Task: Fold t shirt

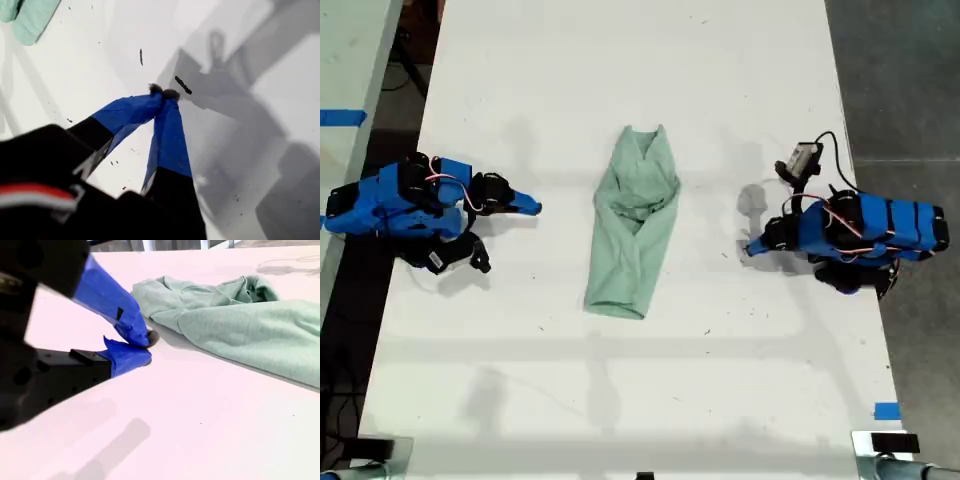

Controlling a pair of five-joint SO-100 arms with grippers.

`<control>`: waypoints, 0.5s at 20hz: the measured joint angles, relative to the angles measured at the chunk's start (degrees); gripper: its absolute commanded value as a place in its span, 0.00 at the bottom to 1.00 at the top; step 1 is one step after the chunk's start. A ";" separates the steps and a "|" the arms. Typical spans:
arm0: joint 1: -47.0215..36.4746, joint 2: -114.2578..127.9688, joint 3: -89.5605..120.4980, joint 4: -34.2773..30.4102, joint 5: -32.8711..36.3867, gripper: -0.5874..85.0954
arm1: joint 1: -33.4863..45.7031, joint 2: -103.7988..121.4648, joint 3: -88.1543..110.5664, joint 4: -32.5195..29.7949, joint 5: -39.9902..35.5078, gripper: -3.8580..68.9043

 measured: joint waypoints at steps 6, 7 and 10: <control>0.00 0.00 0.00 -0.18 0.00 0.01 | -0.18 0.00 0.00 0.00 0.18 0.05; 0.00 0.00 0.00 -0.18 0.00 0.01 | -0.18 0.00 0.00 0.00 0.18 0.05; 0.00 0.00 0.09 -0.18 0.00 0.01 | -0.18 0.00 0.00 0.00 0.35 0.05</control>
